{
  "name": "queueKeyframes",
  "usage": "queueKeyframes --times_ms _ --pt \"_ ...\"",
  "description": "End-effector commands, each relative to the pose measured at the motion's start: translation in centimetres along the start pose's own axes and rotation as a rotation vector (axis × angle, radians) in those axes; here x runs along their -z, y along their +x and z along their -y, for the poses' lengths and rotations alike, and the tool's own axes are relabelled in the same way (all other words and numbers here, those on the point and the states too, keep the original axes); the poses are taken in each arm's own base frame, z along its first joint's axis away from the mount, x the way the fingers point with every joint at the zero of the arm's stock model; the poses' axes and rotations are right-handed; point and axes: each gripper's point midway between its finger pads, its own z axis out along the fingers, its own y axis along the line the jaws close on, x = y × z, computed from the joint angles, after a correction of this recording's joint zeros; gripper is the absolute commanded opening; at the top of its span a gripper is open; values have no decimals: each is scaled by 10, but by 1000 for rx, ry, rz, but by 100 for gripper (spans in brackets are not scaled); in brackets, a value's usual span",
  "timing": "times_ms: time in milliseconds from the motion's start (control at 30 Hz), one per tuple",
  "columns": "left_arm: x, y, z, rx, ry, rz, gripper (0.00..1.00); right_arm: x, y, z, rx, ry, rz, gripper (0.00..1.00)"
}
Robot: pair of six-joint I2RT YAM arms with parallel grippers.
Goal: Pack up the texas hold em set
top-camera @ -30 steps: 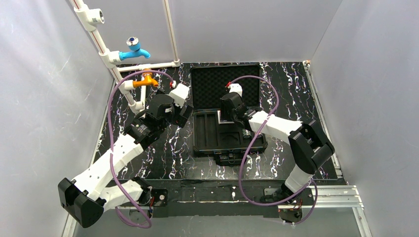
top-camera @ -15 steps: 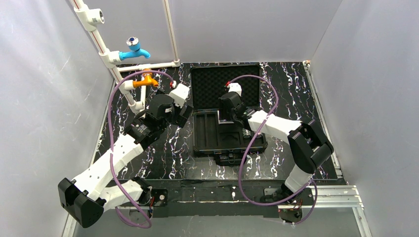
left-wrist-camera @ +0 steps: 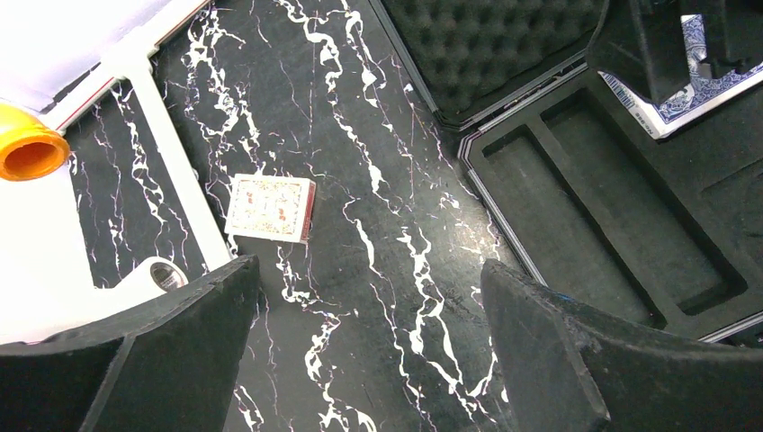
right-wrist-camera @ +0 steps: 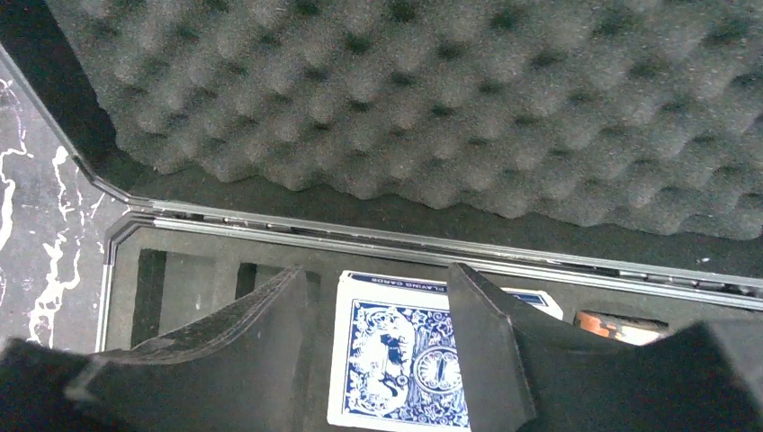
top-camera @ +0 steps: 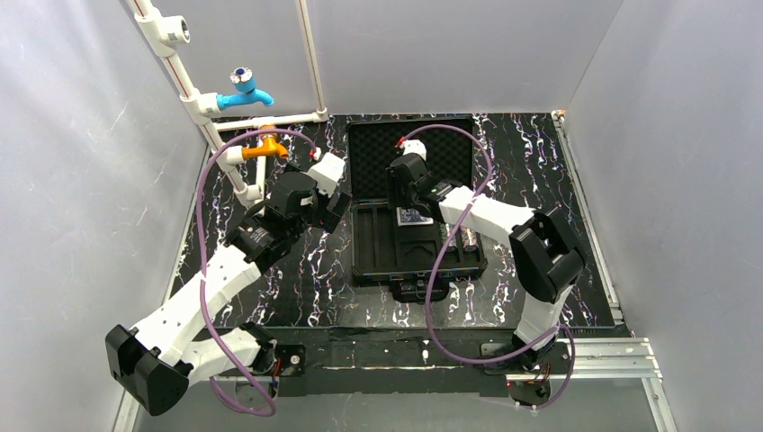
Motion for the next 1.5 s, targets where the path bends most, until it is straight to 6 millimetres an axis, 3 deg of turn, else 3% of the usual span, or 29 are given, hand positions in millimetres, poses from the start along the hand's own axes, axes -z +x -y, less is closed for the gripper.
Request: queueKeyframes --times_ms 0,133,200,300,400,467,500,667,800,933,1100,1467 --pt "6 0 -7 -1 -25 10 91 -9 -11 -7 11 -10 13 65" --pt "7 0 -8 -3 -29 13 91 -18 6 -6 29 -9 -29 55" --pt "8 0 -8 -3 -31 17 91 -15 30 8 52 42 -89 45" --pt "8 0 -8 -5 -30 16 91 -3 49 17 39 60 -82 43" --pt "7 1 -8 -7 -32 11 91 -5 82 28 31 73 -96 46" --pt "5 2 -8 -10 -32 7 91 -10 84 19 66 13 -93 56" --pt "5 3 -7 -12 -31 3 91 -9 76 13 91 -14 -85 62" --pt "5 2 -8 -14 -35 3 91 10 36 -1 96 -73 6 75" --pt "5 3 -8 -16 -34 2 91 30 1 -8 83 -99 84 76" --pt "5 3 -9 -20 -35 3 91 49 -14 -5 69 -99 117 71" --pt "5 4 -8 -23 -34 0 92 54 -2 2 59 -94 104 63" --pt "-4 11 -3 -42 -20 -32 92 34 72 17 52 -79 -48 56"
